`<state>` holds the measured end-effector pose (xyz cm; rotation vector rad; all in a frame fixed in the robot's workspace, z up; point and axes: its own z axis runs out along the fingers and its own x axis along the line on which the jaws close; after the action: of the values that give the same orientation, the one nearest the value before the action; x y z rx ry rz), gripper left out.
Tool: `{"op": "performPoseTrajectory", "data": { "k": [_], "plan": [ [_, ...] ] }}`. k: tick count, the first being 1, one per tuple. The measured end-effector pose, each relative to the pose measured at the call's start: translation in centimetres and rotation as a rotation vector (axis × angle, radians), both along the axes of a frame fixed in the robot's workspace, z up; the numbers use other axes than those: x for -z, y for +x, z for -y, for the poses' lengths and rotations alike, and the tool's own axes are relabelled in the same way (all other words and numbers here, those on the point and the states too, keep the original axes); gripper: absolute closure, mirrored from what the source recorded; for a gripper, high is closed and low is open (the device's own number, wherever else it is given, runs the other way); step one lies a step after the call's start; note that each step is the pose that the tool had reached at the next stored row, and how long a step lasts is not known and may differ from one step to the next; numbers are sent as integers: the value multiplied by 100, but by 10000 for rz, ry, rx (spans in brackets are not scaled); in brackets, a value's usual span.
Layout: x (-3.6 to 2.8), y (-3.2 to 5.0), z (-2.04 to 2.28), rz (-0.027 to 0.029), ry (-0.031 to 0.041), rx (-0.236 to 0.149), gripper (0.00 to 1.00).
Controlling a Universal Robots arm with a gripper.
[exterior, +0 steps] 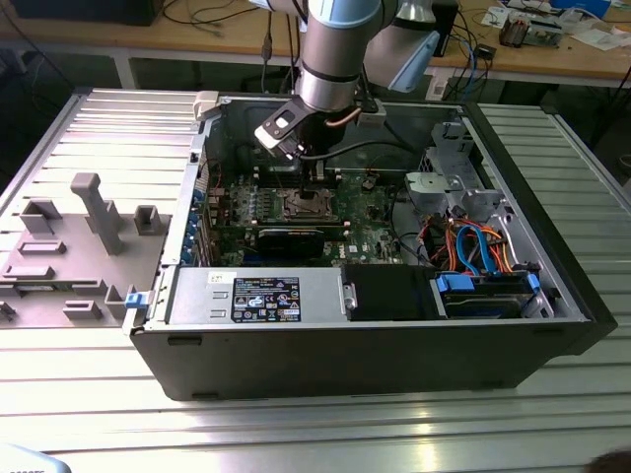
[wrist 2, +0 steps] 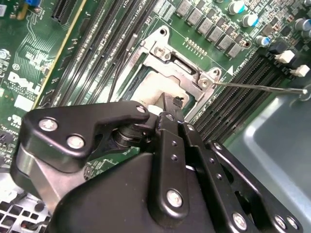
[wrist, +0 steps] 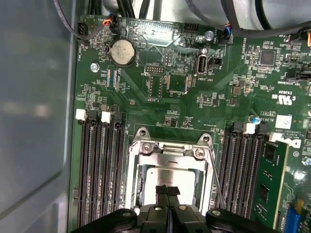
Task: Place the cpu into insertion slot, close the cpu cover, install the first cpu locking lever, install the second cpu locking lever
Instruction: 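Install the second cpu locking lever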
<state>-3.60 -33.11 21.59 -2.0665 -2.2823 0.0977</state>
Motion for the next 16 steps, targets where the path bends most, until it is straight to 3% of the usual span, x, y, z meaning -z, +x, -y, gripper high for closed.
{"op": "performPoseTrajectory", "data": {
  "k": [4,16],
  "plan": [
    [-60,0,0,1,1,0,89],
    [-73,0,0,0,1,0,89]
  ]
}}
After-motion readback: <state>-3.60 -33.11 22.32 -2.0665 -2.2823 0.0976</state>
